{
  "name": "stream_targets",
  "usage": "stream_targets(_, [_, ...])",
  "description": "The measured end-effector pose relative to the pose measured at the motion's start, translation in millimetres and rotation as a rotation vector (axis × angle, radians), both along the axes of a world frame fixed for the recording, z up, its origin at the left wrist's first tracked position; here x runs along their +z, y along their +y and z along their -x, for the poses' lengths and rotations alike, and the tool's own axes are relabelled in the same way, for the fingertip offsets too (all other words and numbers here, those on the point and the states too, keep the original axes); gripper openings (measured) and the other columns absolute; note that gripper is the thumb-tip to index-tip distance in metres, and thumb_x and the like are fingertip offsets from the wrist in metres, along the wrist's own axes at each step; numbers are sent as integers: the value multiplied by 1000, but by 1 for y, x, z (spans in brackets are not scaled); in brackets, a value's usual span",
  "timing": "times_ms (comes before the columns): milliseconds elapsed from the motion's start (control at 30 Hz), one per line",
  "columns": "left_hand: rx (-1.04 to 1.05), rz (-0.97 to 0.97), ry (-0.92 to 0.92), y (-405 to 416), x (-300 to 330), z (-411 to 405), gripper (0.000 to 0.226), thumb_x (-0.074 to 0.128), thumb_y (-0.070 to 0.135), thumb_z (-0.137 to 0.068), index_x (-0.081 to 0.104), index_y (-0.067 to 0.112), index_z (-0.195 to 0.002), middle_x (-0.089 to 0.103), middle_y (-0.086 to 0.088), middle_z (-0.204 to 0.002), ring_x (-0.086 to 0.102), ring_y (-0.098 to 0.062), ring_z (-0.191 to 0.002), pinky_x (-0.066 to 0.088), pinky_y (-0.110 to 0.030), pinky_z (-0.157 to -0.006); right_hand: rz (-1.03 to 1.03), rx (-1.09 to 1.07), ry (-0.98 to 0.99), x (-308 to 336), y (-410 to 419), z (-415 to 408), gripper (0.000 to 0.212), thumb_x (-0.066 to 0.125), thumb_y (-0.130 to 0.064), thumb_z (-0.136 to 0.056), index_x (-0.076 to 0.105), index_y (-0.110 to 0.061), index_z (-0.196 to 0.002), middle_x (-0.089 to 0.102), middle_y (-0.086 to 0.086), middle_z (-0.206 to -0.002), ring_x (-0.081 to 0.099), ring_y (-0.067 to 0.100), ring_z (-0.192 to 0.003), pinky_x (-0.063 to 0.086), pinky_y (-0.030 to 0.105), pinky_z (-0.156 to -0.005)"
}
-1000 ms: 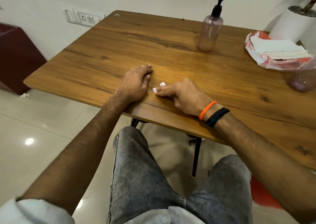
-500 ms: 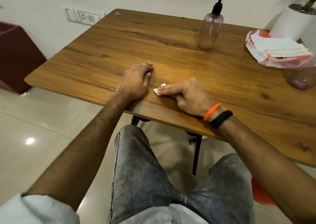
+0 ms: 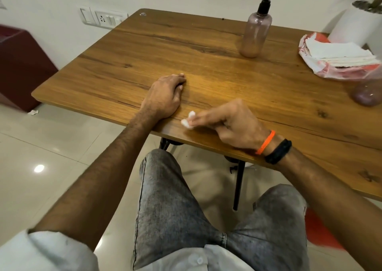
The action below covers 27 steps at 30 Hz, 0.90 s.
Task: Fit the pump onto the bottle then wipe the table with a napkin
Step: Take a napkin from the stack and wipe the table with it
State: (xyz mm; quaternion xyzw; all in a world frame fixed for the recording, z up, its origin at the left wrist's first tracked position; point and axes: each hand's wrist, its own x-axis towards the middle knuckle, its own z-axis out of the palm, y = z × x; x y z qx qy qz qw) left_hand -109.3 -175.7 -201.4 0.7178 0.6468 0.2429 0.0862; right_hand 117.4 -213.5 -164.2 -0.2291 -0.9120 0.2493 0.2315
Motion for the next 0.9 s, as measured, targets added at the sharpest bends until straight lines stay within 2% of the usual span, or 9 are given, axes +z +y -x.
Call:
stream_targets(100, [12, -4, 3, 0, 1, -2, 39, 43, 22, -98, 52, 14, -136, 49, -1, -147, 41, -19, -137, 30, -40, -116, -22, -123, -136, 3, 14, 20, 41, 58, 6, -86, 69, -17, -119, 66, -3, -126, 56, 8, -125, 42, 25, -109])
stream_targets(200, [12, -4, 4, 1, 0, -2, 39, 43, 22, -99, 52, 14, -136, 49, 0, -147, 41, -18, -137, 29, -40, -116, -68, -58, -235, -1, 11, 33, 46, 56, 7, -87, 67, -19, -123, 63, -5, -130, 53, 8, -127, 40, 31, -111])
stream_targets(333, [2, -24, 1, 2, -2, 0, 39, 44, 20, -98, 54, 13, -134, 50, -2, -146, 43, -20, -136, 30, -39, -116, -157, 170, -219, -6, -13, 22, 34, 60, 2, -88, 72, -16, -115, 68, -2, -123, 64, 15, -115, 52, 39, -96])
stream_targets(433, [-10, -20, -2, 2, -3, 1, 39, 44, 21, -98, 54, 13, -135, 50, -3, -146, 43, -20, -136, 30, -40, -116, -17, 218, -129, -6, -16, 4, 41, 62, 13, -79, 74, -13, -109, 71, -1, -115, 65, 7, -111, 54, 27, -94])
stream_targets(567, [-4, 6, -13, 1, -1, 3, 39, 43, 25, -98, 52, 16, -135, 48, 0, -147, 41, -19, -136, 30, -43, -116, 25, -66, 4, -1, 9, 2, 42, 57, 10, -82, 72, -14, -113, 69, -2, -119, 61, 4, -117, 44, 8, -96])
stream_targets(667, [-6, 1, -16, 0, 0, 3, 38, 44, 23, -98, 53, 15, -135, 49, 0, -146, 41, -19, -136, 31, -42, -115, -13, -198, -97, 1, 20, 22, 43, 56, 9, -86, 69, -16, -119, 67, -2, -125, 56, 7, -124, 39, 15, -108])
stream_targets(767, [4, -11, -20, 0, 0, 2, 38, 45, 22, -98, 54, 15, -134, 50, 0, -146, 42, -19, -135, 30, -40, -115, -73, -72, -205, -3, 12, 40, 44, 56, 8, -87, 68, -17, -121, 65, -2, -129, 55, 10, -125, 40, 28, -111])
stream_targets(900, [-13, -24, -11, 1, 0, 2, 38, 44, 20, -98, 55, 13, -134, 51, -1, -145, 43, -21, -135, 30, -38, -115, -142, 160, -182, -6, -12, 35, 31, 60, 2, -88, 74, -14, -110, 70, 0, -119, 66, 14, -112, 52, 33, -97])
